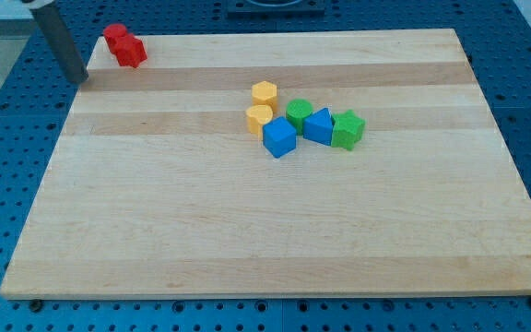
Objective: Move the red circle above the yellow heart
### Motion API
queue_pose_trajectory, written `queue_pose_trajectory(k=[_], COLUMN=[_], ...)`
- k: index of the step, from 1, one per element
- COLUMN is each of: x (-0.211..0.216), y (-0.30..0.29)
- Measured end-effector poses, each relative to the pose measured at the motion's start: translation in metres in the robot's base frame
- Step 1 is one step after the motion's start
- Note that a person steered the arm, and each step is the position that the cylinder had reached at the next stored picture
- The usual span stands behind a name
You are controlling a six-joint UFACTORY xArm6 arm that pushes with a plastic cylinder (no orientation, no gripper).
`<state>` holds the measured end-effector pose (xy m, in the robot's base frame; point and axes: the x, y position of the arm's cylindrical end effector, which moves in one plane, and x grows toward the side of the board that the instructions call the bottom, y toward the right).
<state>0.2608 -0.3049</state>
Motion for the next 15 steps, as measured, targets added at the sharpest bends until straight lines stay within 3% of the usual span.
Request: queue_pose_trajectory(k=[1,2,3,5,6,7,8,10,11,12,13,15], x=[-0.067,-0.070,-0.051,0.023,0.035,-0.018,-0.032,0.010,0.008,-0.034,-0.054,-0.004], y=[0.002,0.007,0.045,0.182,0.232,0.224,0.194,0.133,0.089,0.051,0.098,0.249])
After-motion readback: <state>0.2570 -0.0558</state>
